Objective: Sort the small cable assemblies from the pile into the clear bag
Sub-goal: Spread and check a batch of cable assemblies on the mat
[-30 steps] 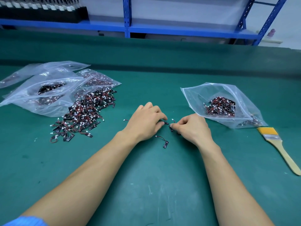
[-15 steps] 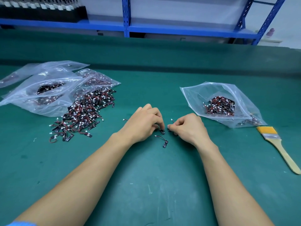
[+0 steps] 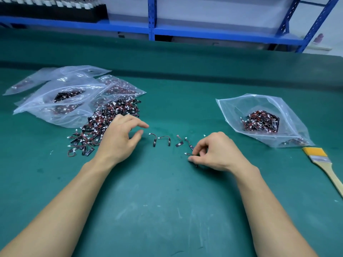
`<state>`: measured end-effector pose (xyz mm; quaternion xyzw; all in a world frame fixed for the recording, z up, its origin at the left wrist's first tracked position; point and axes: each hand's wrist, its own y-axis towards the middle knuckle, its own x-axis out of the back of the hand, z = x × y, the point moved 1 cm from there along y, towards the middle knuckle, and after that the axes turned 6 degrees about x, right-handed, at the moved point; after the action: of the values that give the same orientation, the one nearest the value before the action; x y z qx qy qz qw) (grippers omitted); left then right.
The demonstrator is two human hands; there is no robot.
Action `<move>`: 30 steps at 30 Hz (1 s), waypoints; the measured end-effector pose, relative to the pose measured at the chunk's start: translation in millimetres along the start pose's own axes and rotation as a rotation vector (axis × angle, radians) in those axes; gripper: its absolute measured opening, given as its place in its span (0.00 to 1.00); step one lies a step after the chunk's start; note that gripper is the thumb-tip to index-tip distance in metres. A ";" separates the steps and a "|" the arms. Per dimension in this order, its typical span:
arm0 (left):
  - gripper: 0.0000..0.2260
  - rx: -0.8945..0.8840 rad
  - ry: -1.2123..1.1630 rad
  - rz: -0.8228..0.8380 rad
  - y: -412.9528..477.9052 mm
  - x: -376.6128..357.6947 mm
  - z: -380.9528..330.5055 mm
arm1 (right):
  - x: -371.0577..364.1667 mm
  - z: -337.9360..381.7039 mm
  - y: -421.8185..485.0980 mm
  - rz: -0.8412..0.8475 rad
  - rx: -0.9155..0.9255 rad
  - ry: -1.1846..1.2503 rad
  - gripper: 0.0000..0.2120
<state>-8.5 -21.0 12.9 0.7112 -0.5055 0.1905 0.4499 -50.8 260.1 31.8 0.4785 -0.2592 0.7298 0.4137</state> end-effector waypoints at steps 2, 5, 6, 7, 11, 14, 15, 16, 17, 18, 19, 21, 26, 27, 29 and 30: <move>0.08 0.021 -0.002 -0.008 -2.1 1.5 4.3 | -1.2 0.2 -0.2 0.029 0.000 0.002 0.07; 0.08 0.034 -0.009 -0.018 -2.9 0.9 7.1 | -6.3 5.9 -1.3 0.011 0.049 0.097 0.06; 0.07 0.040 -0.011 -0.024 -2.9 0.6 7.7 | -10.4 11.4 -1.3 -0.014 0.086 0.135 0.05; 0.07 0.048 -0.013 -0.027 -2.9 0.2 8.3 | -15.5 19.1 -0.8 -0.048 0.132 0.163 0.05; 0.07 0.063 0.011 -0.019 -2.6 -0.9 10.1 | -39.2 55.3 5.0 -0.139 0.297 0.198 0.02; 0.07 0.104 0.043 -0.029 -1.8 0.5 11.4 | -48.0 66.7 8.9 -0.146 0.321 0.204 0.05; 0.08 0.132 0.066 -0.039 -1.6 1.2 12.2 | -48.6 67.1 9.0 -0.160 0.323 0.217 0.07; 0.09 0.166 0.103 -0.051 -1.3 2.0 13.3 | -48.4 66.5 8.5 -0.182 0.323 0.235 0.08; 0.10 0.205 0.157 -0.060 -1.1 2.7 14.3 | -47.8 65.2 7.7 -0.207 0.317 0.255 0.09; 0.12 0.243 0.223 -0.064 -0.8 3.0 15.1 | -47.1 62.8 6.9 -0.230 0.305 0.271 0.10; 0.14 0.276 0.292 -0.058 -0.6 2.8 15.4 | -46.4 59.9 6.2 -0.245 0.293 0.279 0.09; 0.15 0.313 0.407 -0.024 -0.3 0.6 14.9 | -45.9 54.5 5.1 -0.245 0.273 0.266 0.08; 0.11 0.280 0.459 0.023 0.1 -2.2 13.8 | -45.5 48.6 4.1 -0.228 0.254 0.247 0.07; 0.11 0.261 0.440 0.045 0.3 -1.9 14.4 | -45.3 47.9 4.2 -0.233 0.254 0.252 0.07; 0.12 0.210 0.392 0.099 -0.1 -0.9 14.7 | -44.8 46.7 4.2 -0.236 0.251 0.258 0.08; 0.12 0.184 0.367 0.119 -0.7 -0.1 14.5 | -44.7 46.5 4.1 -0.234 0.250 0.257 0.08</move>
<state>-10.6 -32.9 5.0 0.6716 -0.4366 0.3884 0.4556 -22.9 206.0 9.9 0.4559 -0.0545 0.7584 0.4626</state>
